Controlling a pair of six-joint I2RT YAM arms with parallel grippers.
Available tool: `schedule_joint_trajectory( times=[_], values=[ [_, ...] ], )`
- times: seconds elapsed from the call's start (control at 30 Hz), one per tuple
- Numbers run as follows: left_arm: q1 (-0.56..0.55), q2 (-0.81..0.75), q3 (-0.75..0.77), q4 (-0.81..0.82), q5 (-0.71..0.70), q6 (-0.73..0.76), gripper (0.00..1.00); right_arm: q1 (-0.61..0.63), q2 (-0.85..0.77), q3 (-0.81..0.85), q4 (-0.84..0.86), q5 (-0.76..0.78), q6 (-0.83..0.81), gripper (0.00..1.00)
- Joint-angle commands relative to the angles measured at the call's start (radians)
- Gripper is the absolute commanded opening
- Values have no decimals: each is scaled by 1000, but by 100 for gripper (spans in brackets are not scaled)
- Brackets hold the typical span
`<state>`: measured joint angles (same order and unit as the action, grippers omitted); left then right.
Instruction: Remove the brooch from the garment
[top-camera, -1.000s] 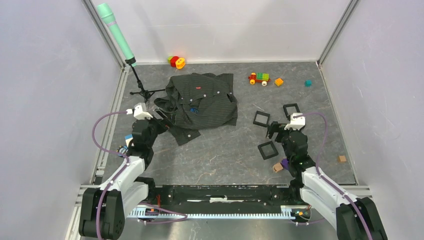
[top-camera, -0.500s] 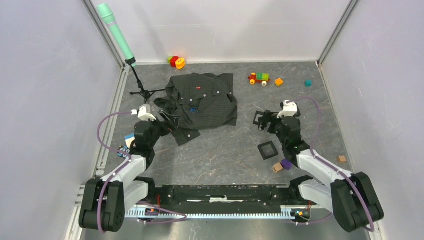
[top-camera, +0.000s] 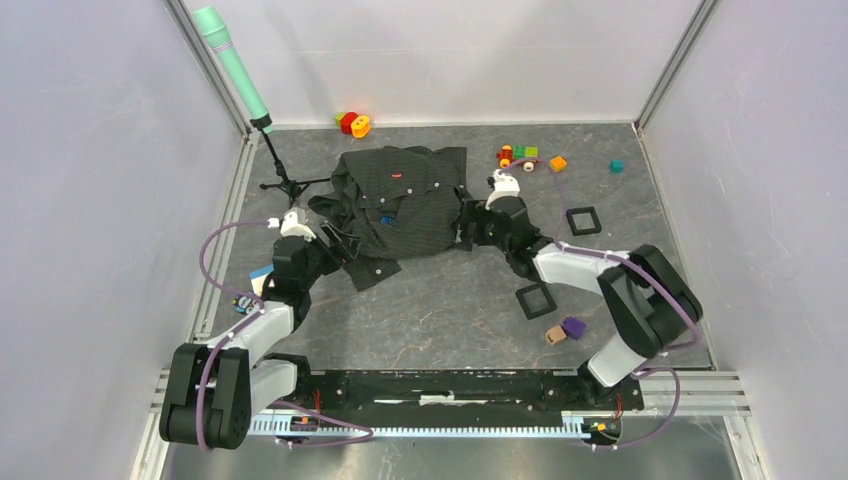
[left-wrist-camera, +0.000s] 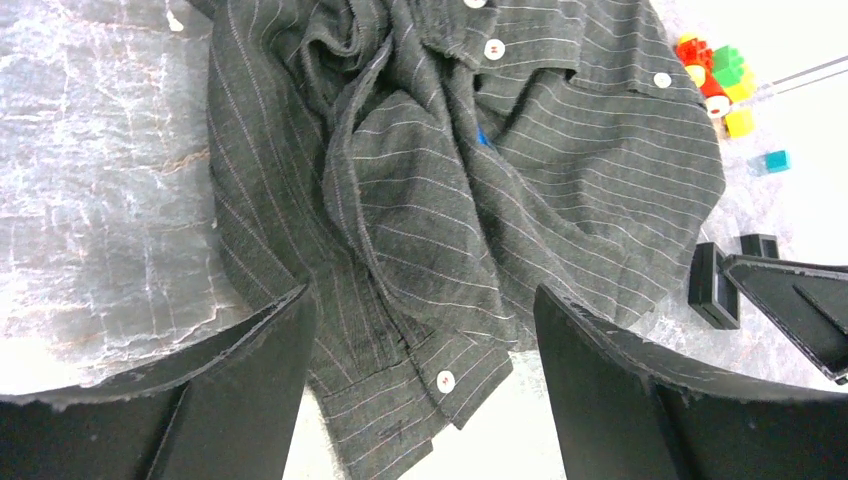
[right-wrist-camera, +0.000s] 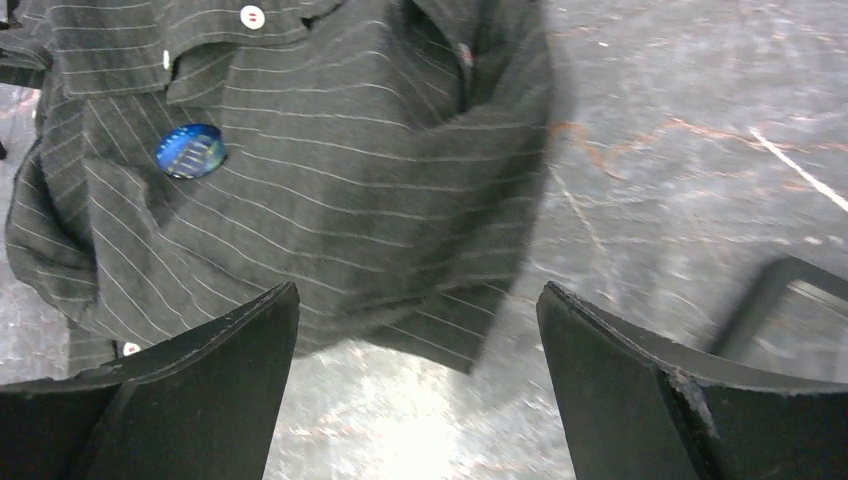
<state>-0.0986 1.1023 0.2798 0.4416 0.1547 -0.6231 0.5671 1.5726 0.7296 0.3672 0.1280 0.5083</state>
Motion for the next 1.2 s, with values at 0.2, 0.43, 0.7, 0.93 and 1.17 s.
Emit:
schedule_joint_trajectory(
  times=[0.2, 0.43, 0.7, 0.93, 1.17],
  values=[
    [-2, -91, 16, -152, -117, -147, 79, 75, 199, 175, -8, 60, 124, 85],
    [-1, -171, 15, -351, -101, -240, 80, 57, 196, 199, -59, 162, 69, 17],
    [-3, -50, 90, -485, -125, -207, 83, -65, 159, 308, -186, 192, -47, 0],
    [-13, 169, 214, -532, -90, -165, 79, -150, 216, 440, -254, 104, -142, 2],
    [-43, 265, 290, -531, -117, -127, 77, -149, 238, 555, -357, 34, -322, 67]
  ],
)
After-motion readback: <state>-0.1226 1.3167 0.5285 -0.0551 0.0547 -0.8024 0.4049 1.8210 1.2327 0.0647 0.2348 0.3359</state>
